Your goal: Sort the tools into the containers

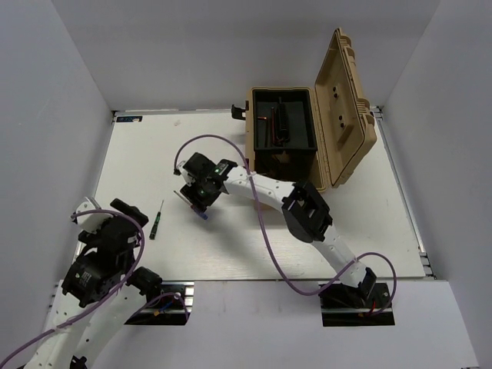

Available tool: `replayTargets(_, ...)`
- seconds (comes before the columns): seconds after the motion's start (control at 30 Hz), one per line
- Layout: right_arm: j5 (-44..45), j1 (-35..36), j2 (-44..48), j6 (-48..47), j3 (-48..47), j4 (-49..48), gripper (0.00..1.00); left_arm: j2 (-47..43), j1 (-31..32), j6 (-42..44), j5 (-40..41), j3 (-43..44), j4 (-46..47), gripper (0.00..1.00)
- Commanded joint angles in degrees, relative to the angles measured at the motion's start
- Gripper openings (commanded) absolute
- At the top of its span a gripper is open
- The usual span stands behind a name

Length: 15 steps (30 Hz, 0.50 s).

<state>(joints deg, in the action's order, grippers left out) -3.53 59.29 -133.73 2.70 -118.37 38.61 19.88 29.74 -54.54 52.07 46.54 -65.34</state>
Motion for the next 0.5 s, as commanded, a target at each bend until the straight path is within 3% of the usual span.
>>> replayTargets(0.0,5.53,1.45,-0.65,1.17,-2.22,-2.84,0.55,1.83,0.76,-2.41,2.15,-0.13,-1.29,0.94)
replayTargets(0.4,7.21,3.64,-6.80,1.61,-4.07,-3.19,0.55,1.21,0.76,-0.65,2.15,-0.67,0.39,0.94)
replayTargets(0.47,7.75,4.08,-8.03,1.43,-3.63,-2.93,0.51,2.96,0.76,-0.65,1.63,-1.19,0.39,0.94)
